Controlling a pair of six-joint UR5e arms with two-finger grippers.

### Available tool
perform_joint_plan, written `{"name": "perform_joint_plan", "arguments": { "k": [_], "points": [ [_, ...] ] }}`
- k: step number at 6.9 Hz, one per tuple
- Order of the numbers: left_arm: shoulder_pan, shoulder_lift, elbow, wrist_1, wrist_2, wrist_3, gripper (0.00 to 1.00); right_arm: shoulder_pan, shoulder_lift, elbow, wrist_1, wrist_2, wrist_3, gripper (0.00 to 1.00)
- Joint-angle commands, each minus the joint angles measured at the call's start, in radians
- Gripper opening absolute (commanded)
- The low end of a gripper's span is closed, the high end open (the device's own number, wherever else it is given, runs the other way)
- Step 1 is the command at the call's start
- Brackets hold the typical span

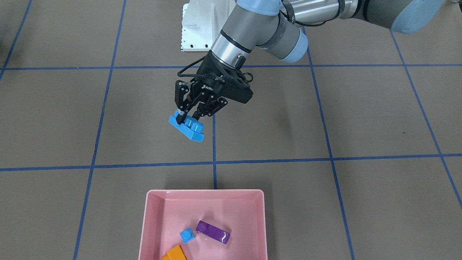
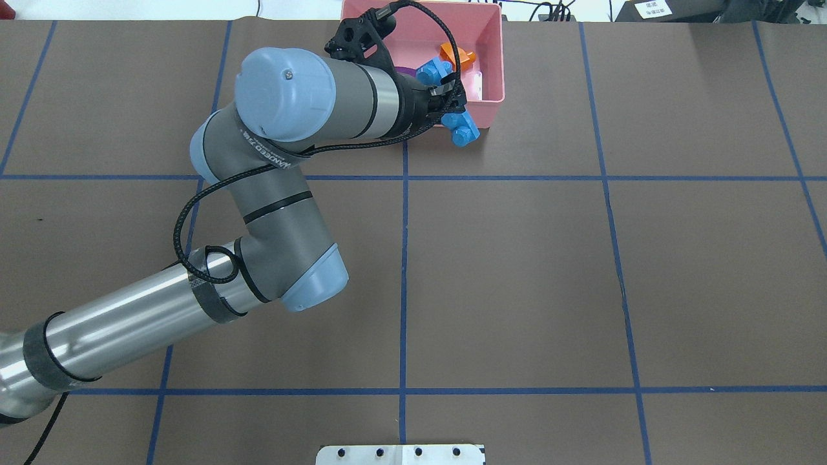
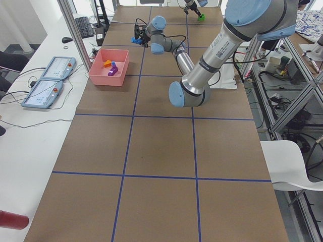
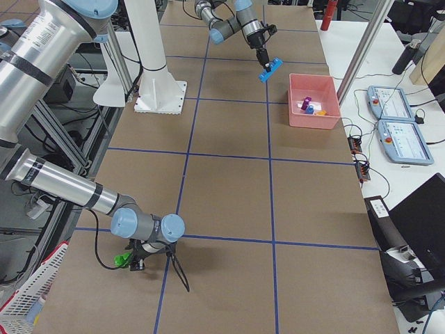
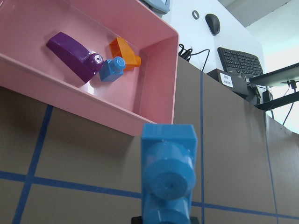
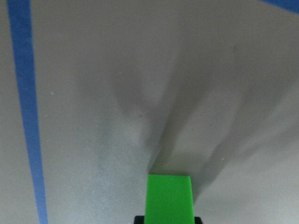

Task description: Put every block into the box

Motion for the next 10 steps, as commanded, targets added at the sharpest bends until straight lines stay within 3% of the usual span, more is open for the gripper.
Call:
{"name": "perform_joint_plan", "arguments": {
  "k": [1, 5, 7, 9, 10],
  "points": [
    [-0.023, -0.089, 0.109, -0.001, 0.001, -0.025, 0.00, 0.003, -0.003, 0.009, 0.006, -0.001, -0.003, 0.00],
    [-0.042, -0.178, 0.324, -0.107, 0.102, -0.183, 0.00, 0.045, -0.144, 0.209, -0.007, -0.027, -0.003, 0.00],
    [-0.058, -0.181, 0.401, -0.116, 0.172, -0.315, 0.00, 0.186, -0.173, 0.340, -0.007, -0.127, -0.005, 0.00],
    [-0.072, -0.181, 0.520, -0.162, 0.281, -0.511, 0.00, 0.452, -0.150, 0.435, -0.006, -0.190, -0.027, 0.00],
    [-0.094, -0.180, 0.561, -0.186, 0.311, -0.604, 0.00, 0.499, -0.149, 0.491, -0.007, -0.192, -0.028, 0.00]
  ]
}}
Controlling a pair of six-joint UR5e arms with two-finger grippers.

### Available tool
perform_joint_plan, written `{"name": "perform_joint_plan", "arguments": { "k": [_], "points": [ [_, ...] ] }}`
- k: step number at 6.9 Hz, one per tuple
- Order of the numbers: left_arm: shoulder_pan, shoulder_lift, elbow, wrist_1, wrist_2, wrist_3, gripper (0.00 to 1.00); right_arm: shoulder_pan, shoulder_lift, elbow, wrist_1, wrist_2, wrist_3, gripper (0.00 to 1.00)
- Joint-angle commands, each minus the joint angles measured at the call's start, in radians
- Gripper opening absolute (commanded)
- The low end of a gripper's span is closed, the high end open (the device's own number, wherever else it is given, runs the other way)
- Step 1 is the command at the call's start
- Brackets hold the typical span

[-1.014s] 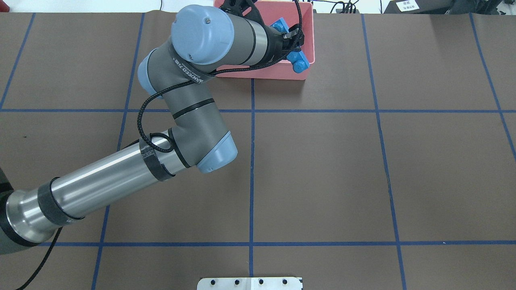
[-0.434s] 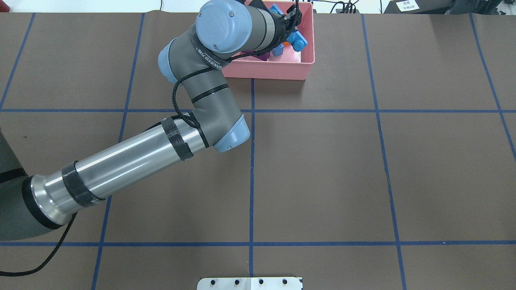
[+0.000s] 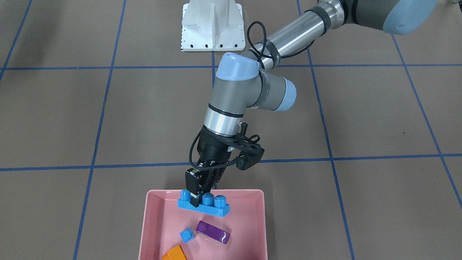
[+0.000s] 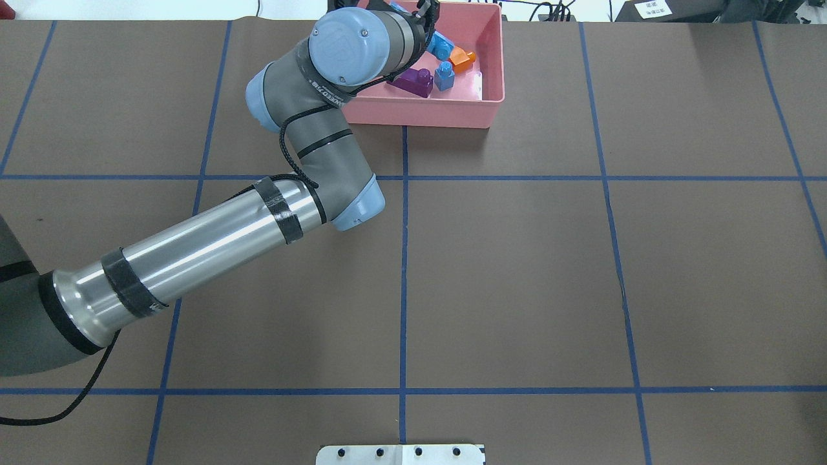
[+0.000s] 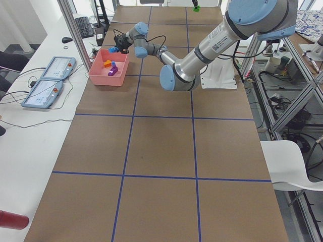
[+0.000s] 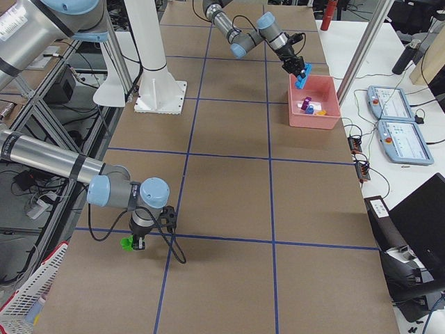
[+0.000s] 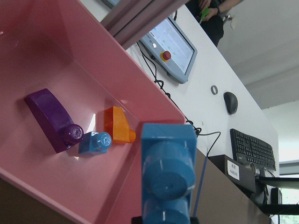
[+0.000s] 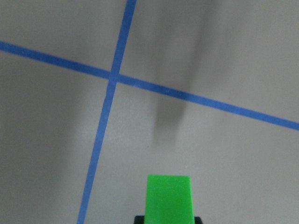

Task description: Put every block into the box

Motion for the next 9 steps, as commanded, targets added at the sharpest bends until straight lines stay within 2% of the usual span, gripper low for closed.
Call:
{"name": "perform_joint_plan", "arguments": {
  "k": [1, 2, 3, 5, 6, 7, 8, 9],
  "points": [
    [-0.038, 0.001, 0.095, -0.030, 0.053, -0.172, 0.00, 0.133, 0.027, 0.098, -0.003, -0.017, -0.005, 0.00],
    [-0.041, 0.006, 0.104, -0.030, 0.047, -0.171, 0.28, 0.154, 0.070, 0.099, -0.003, -0.015, -0.005, 0.00],
    [-0.035, 0.007, 0.113, -0.019, 0.040, -0.155, 0.99, 0.163, 0.111, 0.099, -0.003, -0.014, -0.004, 0.00],
    [-0.034, 0.000, 0.068, 0.042, -0.064, -0.140, 1.00, 0.207, 0.189, 0.109, -0.053, 0.000, -0.004, 0.00],
    [-0.035, 0.000, -0.004, 0.121, -0.118, -0.140, 1.00, 0.221, 0.240, 0.115, -0.071, 0.010, -0.004, 0.00],
    [-0.038, 0.000, -0.058, 0.190, -0.126, -0.140, 1.00, 0.238, 0.304, 0.115, -0.097, 0.044, -0.004, 0.00],
    [-0.050, 0.000, -0.086, 0.249, -0.144, -0.138, 1.00, 0.240, 0.408, 0.114, -0.166, 0.070, 0.002, 0.00],
    [-0.085, 0.001, -0.121, 0.342, -0.239, -0.110, 1.00, 0.240, 0.546, 0.108, -0.252, 0.096, 0.010, 0.00]
  ]
}}
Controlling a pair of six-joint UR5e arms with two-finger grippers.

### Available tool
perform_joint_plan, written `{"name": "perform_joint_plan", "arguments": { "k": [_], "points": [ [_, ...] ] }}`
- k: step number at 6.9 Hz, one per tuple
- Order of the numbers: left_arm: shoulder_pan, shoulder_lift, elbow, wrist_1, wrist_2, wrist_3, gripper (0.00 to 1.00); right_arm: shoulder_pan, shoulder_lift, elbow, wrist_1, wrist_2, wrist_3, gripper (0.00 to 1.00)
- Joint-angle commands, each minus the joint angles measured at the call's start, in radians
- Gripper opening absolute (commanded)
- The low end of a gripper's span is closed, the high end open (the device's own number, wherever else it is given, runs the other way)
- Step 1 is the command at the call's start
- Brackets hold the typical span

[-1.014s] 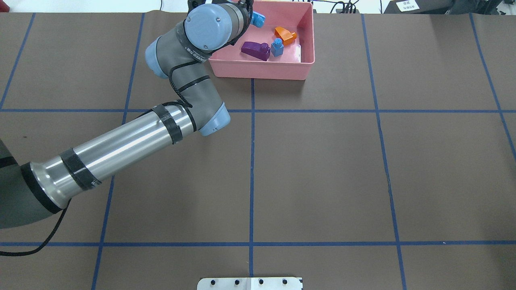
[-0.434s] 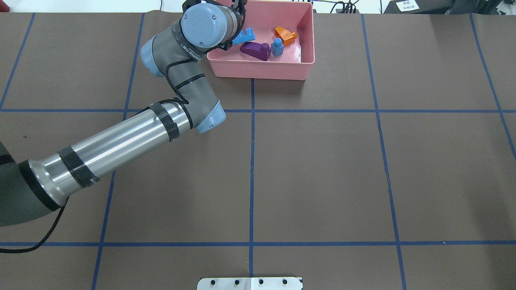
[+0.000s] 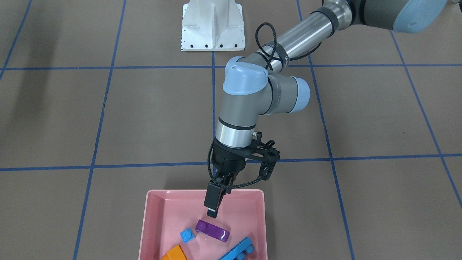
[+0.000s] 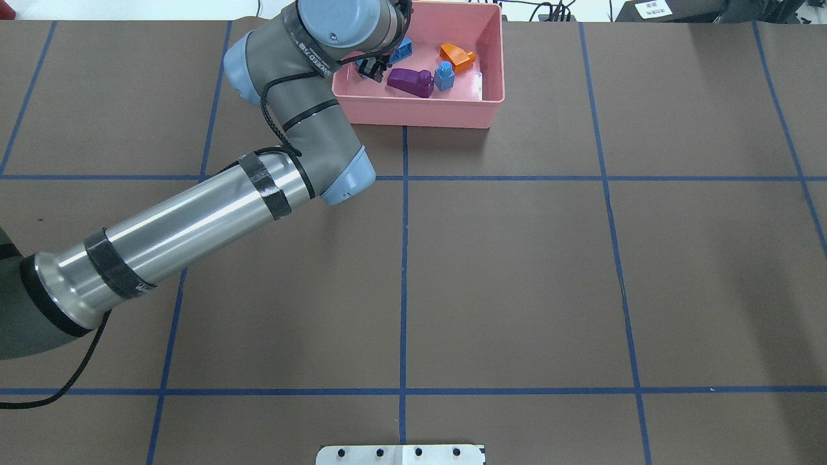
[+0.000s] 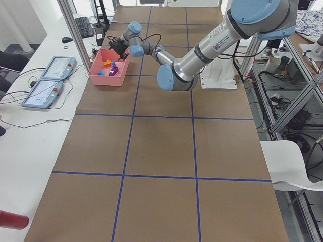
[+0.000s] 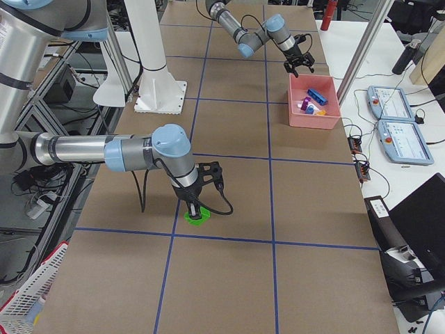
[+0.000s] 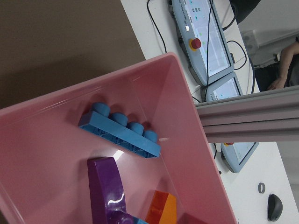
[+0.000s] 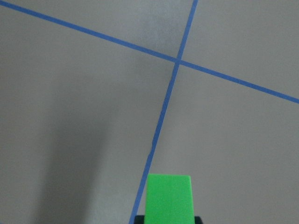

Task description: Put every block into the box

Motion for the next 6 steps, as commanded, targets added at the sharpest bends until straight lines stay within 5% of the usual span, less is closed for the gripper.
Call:
{"name": "perform_joint_plan", "arguments": {
  "k": [1, 4, 6],
  "points": [
    [-0.045, 0.007, -0.133, 0.246, -0.095, 0.114, 1.00, -0.005, 0.308, -0.026, -0.184, 0.046, 0.038, 0.00],
    [-0.082, 0.151, -0.398, 0.510, -0.110, 0.332, 1.00, -0.217, 0.689, -0.184, -0.240, 0.057, 0.353, 0.00],
    [-0.128, 0.293, -0.542, 0.610, -0.139, 0.539, 1.00, -0.370, 0.969, -0.389, -0.220, 0.047, 0.596, 0.00]
  ]
}}
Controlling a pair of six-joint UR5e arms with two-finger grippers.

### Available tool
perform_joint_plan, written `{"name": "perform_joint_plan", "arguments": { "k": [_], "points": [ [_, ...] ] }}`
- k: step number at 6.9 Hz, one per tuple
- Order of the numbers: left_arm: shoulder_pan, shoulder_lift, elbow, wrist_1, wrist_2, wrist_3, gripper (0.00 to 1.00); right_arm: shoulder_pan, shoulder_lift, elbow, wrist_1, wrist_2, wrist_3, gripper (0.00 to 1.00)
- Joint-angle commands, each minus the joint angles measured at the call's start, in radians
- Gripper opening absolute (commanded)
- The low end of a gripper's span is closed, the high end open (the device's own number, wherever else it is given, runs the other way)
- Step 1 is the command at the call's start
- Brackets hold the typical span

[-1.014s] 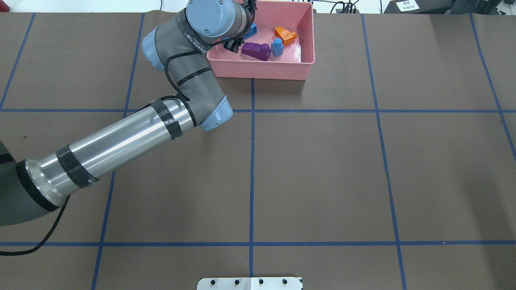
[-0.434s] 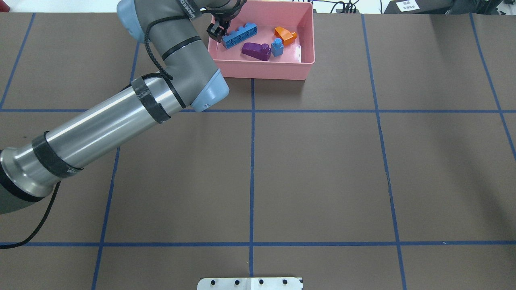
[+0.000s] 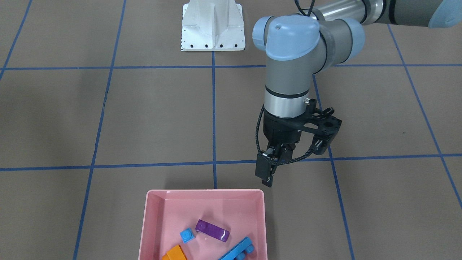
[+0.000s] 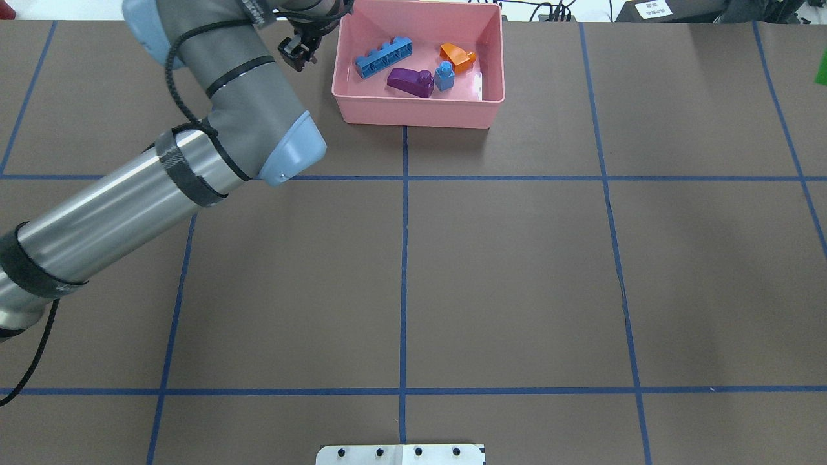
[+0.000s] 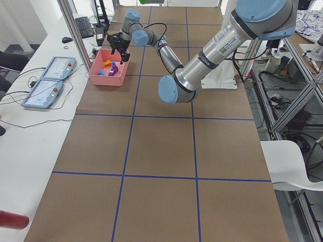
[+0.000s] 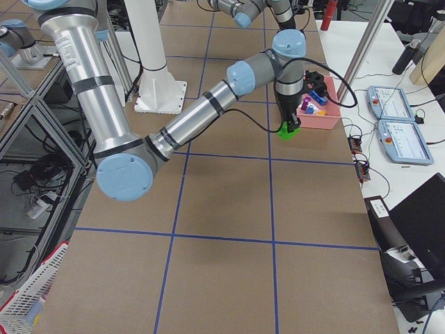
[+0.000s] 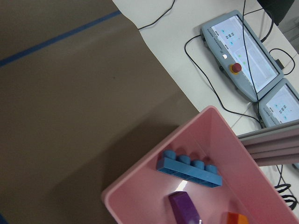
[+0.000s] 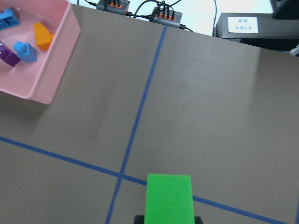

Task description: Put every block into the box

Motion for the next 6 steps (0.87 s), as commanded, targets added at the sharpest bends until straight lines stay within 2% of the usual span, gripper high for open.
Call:
{"name": "perform_joint_plan", "arguments": {
  "k": [1, 2, 3, 4, 5, 6],
  "points": [
    [-0.024, 0.229, -0.197, 0.053, -0.016, 0.224, 1.00, -0.112, 0.295, -0.296, 0.110, -0.015, 0.243, 0.00],
    [-0.028, 0.344, -0.300, 0.054, -0.016, 0.345, 1.00, -0.158, 0.367, -0.451, 0.270, -0.018, 0.346, 0.00],
    [-0.030, 0.415, -0.338, 0.053, -0.013, 0.411, 1.00, -0.178, 0.448, -0.625, 0.450, -0.028, 0.442, 0.00],
    [-0.042, 0.431, -0.350, 0.054, -0.014, 0.453, 1.00, -0.239, 0.504, -0.714, 0.552, -0.084, 0.528, 0.00],
    [-0.051, 0.459, -0.370, 0.057, -0.016, 0.503, 1.00, -0.312, 0.535, -0.741, 0.585, -0.180, 0.593, 0.00],
    [-0.053, 0.552, -0.443, 0.059, -0.016, 0.577, 1.00, -0.372, 0.578, -0.787, 0.593, -0.268, 0.609, 0.00]
  ]
}}
